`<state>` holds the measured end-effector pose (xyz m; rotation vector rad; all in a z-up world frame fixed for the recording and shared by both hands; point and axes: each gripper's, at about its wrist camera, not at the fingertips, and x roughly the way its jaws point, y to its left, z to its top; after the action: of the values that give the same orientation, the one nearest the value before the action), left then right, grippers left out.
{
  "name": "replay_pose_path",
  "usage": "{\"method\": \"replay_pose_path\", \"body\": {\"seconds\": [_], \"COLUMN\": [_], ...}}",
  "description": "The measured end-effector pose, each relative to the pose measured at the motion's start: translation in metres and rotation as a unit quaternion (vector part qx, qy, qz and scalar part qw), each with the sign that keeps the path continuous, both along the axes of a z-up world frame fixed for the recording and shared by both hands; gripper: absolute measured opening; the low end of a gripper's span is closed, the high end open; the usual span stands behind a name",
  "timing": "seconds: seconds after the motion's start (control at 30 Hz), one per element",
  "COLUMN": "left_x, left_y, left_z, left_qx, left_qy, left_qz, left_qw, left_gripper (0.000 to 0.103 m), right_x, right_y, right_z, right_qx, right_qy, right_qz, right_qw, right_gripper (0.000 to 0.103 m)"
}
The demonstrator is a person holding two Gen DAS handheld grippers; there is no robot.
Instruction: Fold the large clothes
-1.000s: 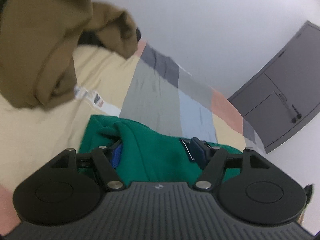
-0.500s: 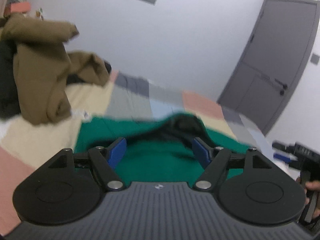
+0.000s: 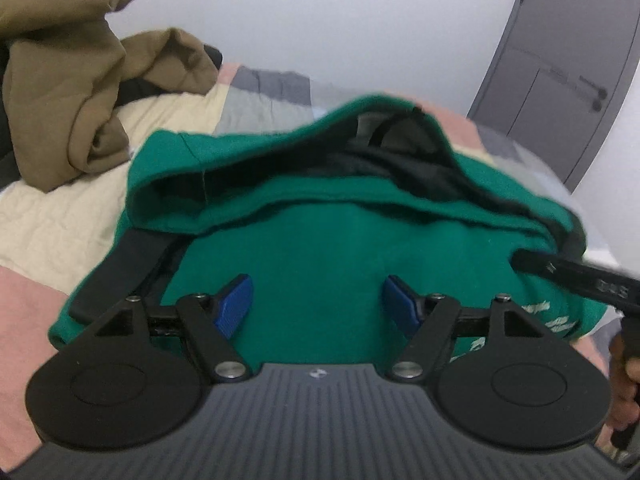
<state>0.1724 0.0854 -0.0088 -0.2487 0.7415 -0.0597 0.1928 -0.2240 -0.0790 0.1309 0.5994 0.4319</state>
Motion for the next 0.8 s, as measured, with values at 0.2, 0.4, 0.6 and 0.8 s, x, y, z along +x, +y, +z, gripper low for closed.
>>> {"method": "replay_pose_path", "body": {"seconds": [0.2, 0.4, 0.6, 0.8], "left_x": [0.005, 0.006, 0.016, 0.021], "left_y": [0.005, 0.014, 0.02, 0.027], "left_z": [-0.006, -0.003, -0.002, -0.005], "left_qx": [-0.016, -0.039, -0.063, -0.072], "left_qy": [0.004, -0.009, -0.027, -0.033], "left_qz": [0.003, 0.008, 0.006, 0.006], "left_qw": [0.9999, 0.9992, 0.9976, 0.9969], "left_gripper": [0.076, 0.076, 0.076, 0.076], "right_x": [0.041, 0.119, 0.189, 0.198], "right_y": [0.033, 0.034, 0.043, 0.056], "right_z": [-0.002, 0.012, 0.024, 0.025], "right_qx": [-0.086, -0.063, -0.07, -0.038], "right_qy": [-0.04, -0.008, -0.002, 0.006], "right_qz": [-0.008, -0.043, -0.1, -0.098], "right_qw": [0.995, 0.997, 0.992, 0.994], "right_gripper": [0.049, 0.046, 0.046, 0.047]}}
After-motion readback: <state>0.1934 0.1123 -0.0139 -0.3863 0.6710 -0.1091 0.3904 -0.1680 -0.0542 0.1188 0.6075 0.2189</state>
